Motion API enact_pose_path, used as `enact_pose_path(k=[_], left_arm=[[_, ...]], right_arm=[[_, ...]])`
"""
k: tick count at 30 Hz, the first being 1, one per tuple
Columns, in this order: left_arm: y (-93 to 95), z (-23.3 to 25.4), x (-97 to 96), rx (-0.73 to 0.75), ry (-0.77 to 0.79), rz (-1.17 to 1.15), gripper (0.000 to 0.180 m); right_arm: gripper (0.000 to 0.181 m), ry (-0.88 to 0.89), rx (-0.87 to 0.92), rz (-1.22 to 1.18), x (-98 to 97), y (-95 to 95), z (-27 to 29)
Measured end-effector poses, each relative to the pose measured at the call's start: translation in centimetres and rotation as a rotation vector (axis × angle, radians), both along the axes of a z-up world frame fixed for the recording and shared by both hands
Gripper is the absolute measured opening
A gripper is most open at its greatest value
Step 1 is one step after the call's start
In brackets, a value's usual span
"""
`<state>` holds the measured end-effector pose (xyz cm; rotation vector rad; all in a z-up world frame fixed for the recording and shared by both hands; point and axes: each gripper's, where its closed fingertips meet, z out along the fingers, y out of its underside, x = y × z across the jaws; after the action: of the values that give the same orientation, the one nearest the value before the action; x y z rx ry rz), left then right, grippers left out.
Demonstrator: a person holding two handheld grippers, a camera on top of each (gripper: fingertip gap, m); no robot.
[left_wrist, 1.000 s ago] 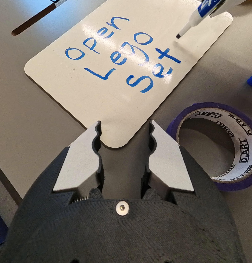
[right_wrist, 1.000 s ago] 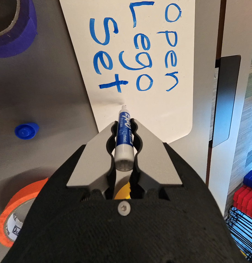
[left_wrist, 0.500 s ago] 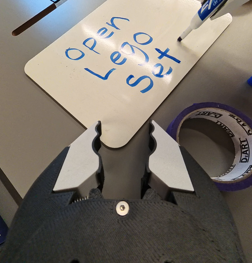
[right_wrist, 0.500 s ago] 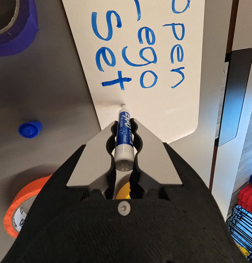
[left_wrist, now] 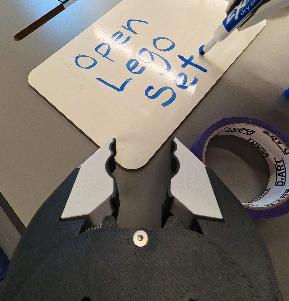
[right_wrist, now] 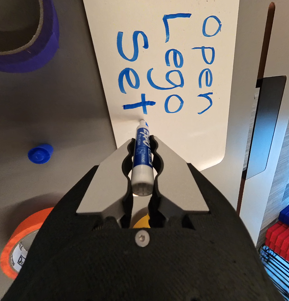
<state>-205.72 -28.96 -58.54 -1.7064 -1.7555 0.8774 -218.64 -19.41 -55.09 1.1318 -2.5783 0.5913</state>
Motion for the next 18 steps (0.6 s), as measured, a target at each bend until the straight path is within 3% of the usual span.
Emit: enact_pose_path(k=[18], left_arm=[[0.0, 0.0, 0.0, 0.000, 0.000, 0.002, 0.066]], right_arm=[[0.018, -0.007, 0.017, -0.014, -0.6, 2.0, 0.0]])
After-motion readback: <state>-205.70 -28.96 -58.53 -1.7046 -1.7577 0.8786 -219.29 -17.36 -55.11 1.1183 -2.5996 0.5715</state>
